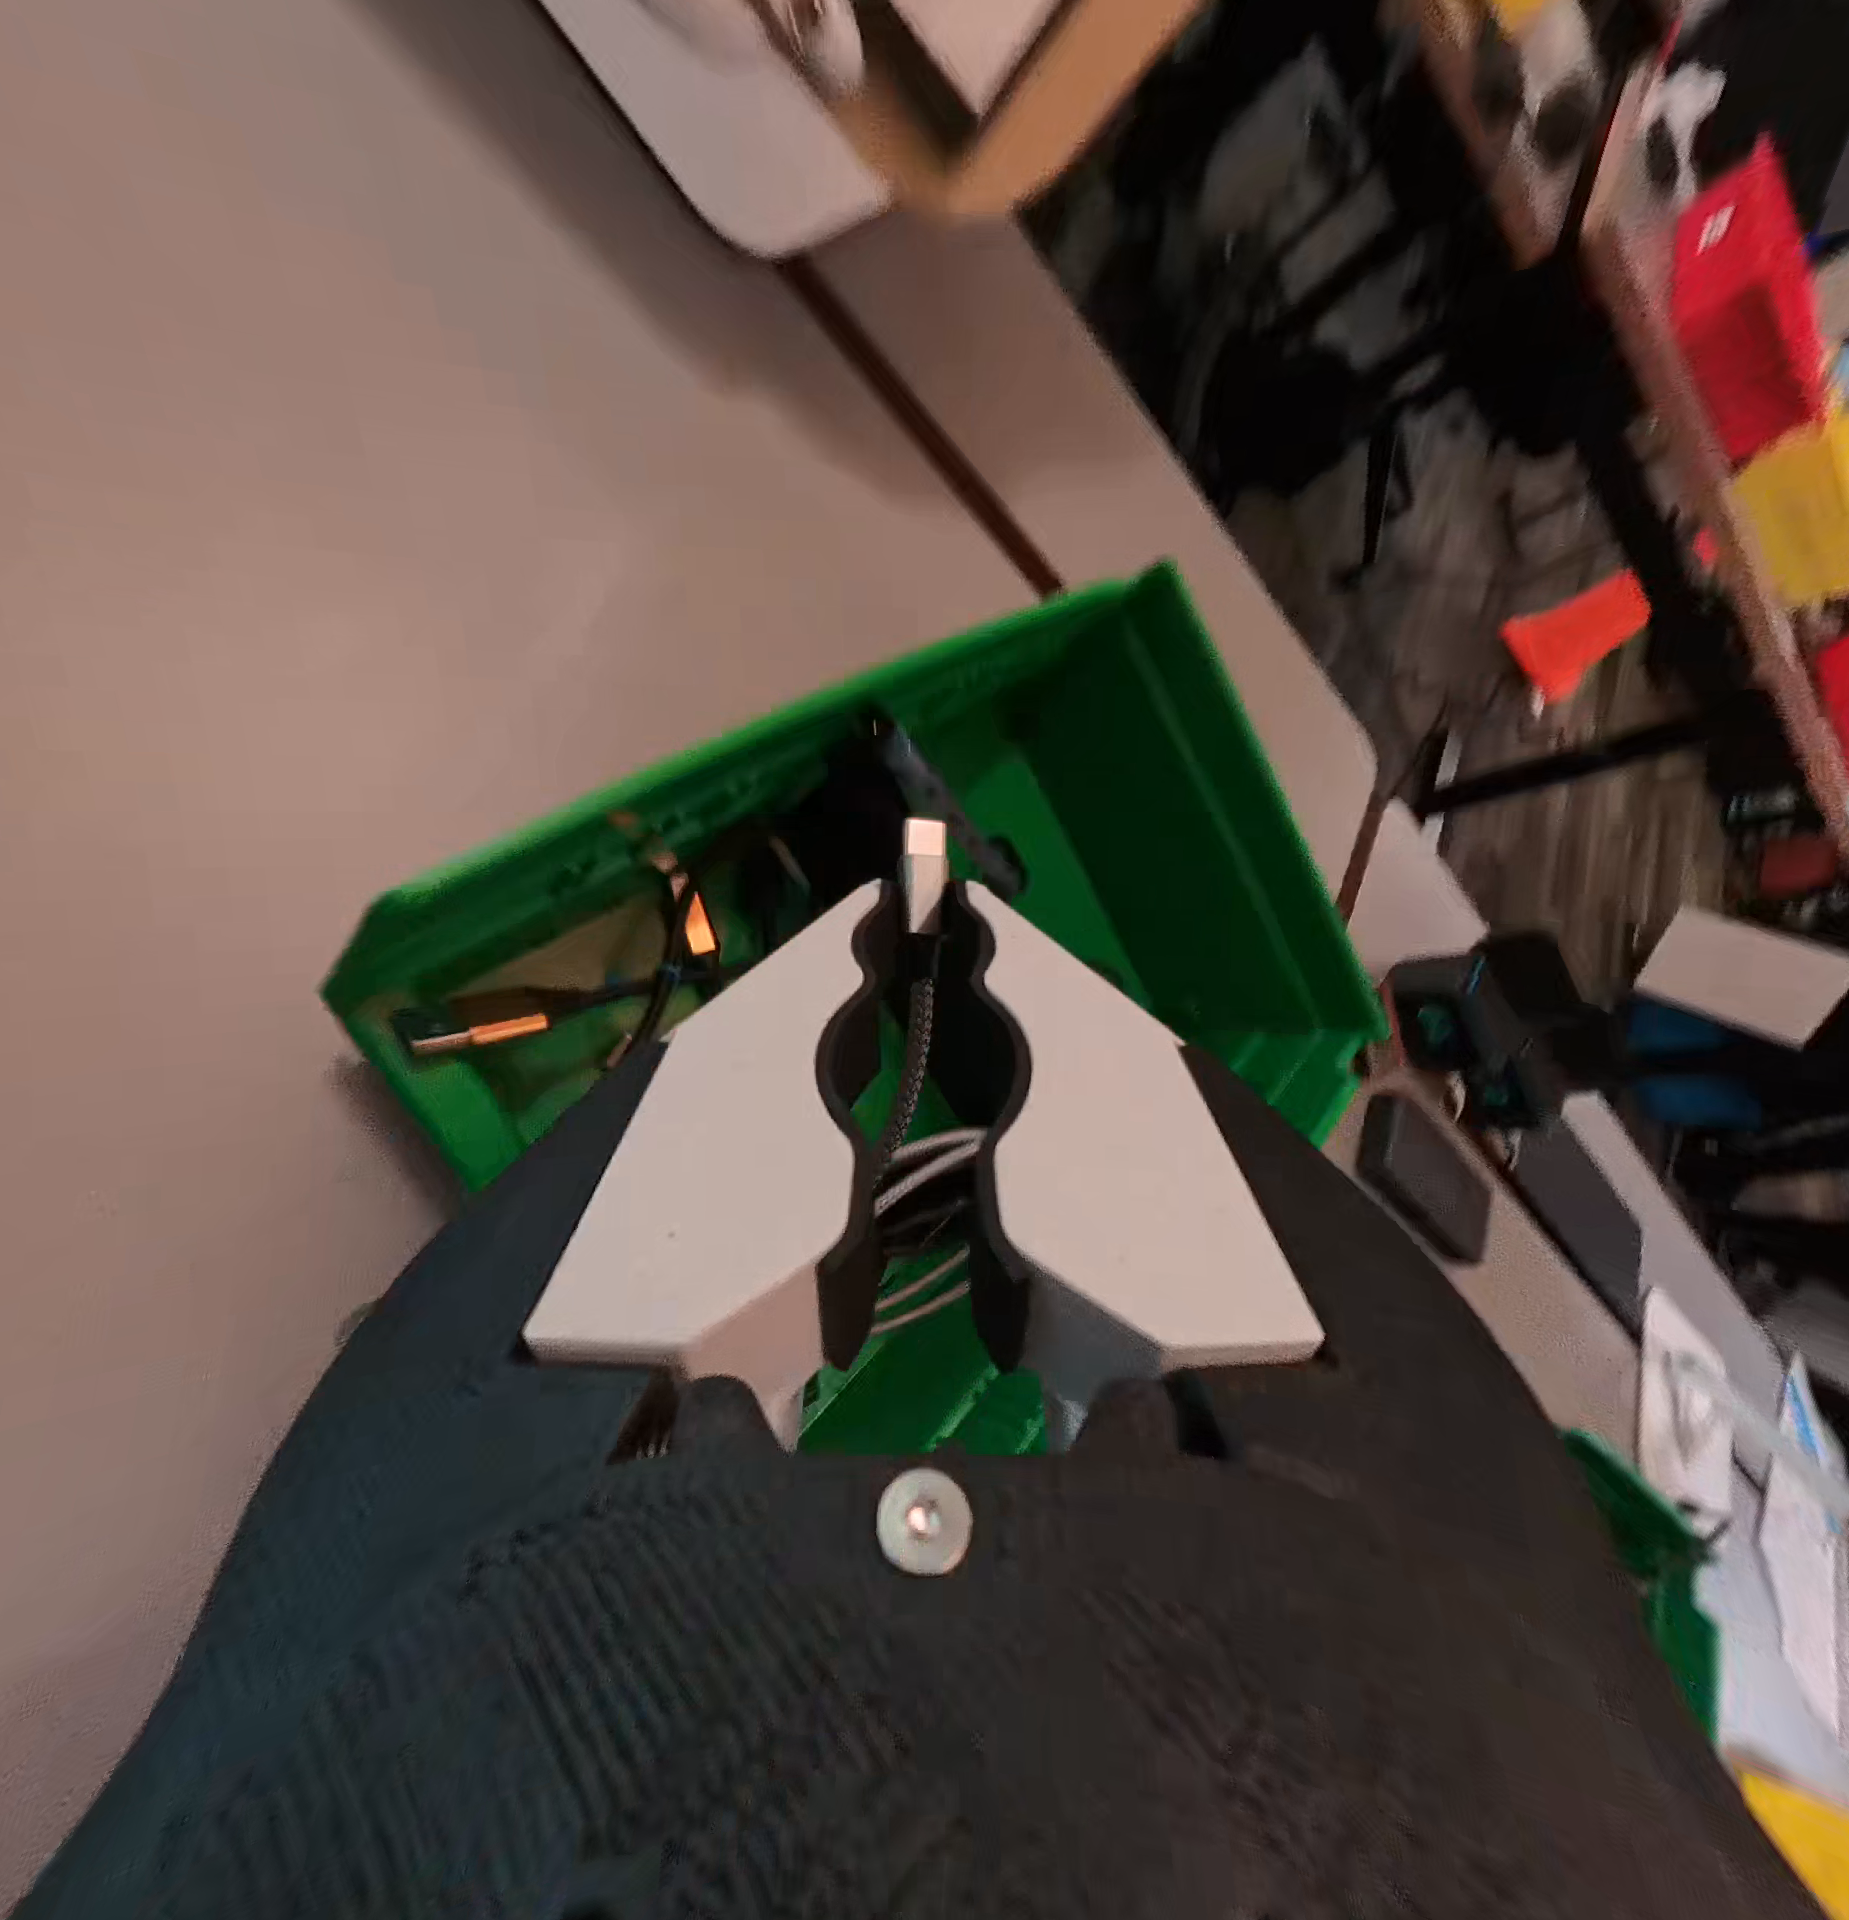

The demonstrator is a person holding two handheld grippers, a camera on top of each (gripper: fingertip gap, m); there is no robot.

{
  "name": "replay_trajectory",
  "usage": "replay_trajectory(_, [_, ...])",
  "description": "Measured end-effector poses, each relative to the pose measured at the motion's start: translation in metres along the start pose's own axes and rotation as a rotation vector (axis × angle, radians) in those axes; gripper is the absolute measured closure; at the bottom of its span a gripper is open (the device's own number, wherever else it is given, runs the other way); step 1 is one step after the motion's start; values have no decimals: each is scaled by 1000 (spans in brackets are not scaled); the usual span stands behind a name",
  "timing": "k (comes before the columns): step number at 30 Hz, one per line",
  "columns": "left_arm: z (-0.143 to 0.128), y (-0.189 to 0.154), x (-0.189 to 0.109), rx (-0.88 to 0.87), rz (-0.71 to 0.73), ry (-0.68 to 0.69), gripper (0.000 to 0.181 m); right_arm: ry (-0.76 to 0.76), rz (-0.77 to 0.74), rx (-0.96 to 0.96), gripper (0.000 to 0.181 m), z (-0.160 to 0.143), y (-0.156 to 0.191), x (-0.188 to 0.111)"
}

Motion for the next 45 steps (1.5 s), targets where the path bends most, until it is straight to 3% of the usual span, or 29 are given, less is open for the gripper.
replay_trajectory(5, [-3, 2, 0, -10, -5, 7, 160, 189, 122, 142, 175, -38, 13, 33])
replay_trajectory(8, [-5, 3, 1, -20, -7, 11, 160, 213, 84, 65, 156, -46, 12, 36])
replay_trajectory(12, [-7, 2, 2, -30, -14, 16, 160, 89, 58, 48, 135, -31, 2, 22])
replay_trajectory(15, [-7, 0, 3, -28, -18, 16, 160, -59, 42, 114, 132, -11, -13, 3])
replay_trajectory(19, [-5, -2, 3, -25, -32, 13, 160, -130, 3, 122, 127, 7, -18, -26])
replay_trajectory(22, [-7, -8, 6, -44, -93, -2, 160, -308, 227, 160, 112, 36, 29, -53])
replay_trajectory(25, [-3, -23, 6, -16, -244, -73, 160, -433, 742, 284, 83, 65, 109, -80])
replay_trajectory(26, [-1, -31, 5, 31, -309, -104, 160, -459, 925, 334, 82, 74, 134, -89])
replay_trajectory(29, [1, -56, -2, 275, -442, -168, 160, -457, 1341, 541, 92, 95, 190, -105])
replay_trajectory(32, [0, -75, -4, 470, -490, -186, 160, -300, 1641, 538, 99, 101, 234, -115])
replay_trajectory(39, [-9, -88, 0, 627, -495, -142, 161, -180, 1695, 462, 126, 104, 264, -119])
replay_trajectory(42, [-9, -89, 1, 637, -477, -142, 161, -196, 1676, 482, 167, 106, 264, -114])
replay_trajectory(45, [-12, -89, 3, 640, -455, -106, 161, -251, 1626, 431, 173, 106, 263, -110])
Point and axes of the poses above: each gripper's, where its closed fingertips meet, x out along the fingers, z out of its top, y = z × x across the jaws, the point moved 7 cm from there along -x, back along the fingers
